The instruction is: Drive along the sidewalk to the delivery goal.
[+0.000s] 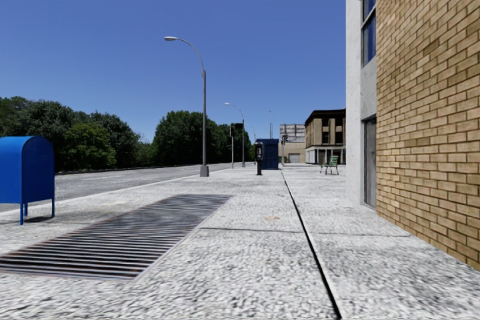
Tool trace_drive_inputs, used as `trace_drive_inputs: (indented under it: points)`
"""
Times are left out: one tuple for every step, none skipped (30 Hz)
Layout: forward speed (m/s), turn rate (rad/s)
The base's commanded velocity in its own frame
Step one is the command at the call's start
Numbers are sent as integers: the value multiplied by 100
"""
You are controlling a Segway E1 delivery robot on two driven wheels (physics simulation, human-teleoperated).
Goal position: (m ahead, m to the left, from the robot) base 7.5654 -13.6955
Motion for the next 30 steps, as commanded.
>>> trace_drive_inputs:
  points:
    - [200,0]
    - [200,0]
    - [200,0]
    - [200,0]
    - [200,0]
    - [200,0]
    - [200,0]
    - [200,0]
    - [200,0]
    - [200,0]
    - [200,0]
    - [200,0]
    - [200,0]
    - [200,0]
    - [200,0]
    - [200,0]
    - [200,0]
    - [200,0]
    - [200,0]
    - [200,0]
    - [200,-1]
    - [200,-3]
    - [200,-3]
    - [200,-6]
    - [198,-11]
    - [193,-13]
    - [193,-13]
    - [186,-17]
    - [181,-19]
    - [181,-19]
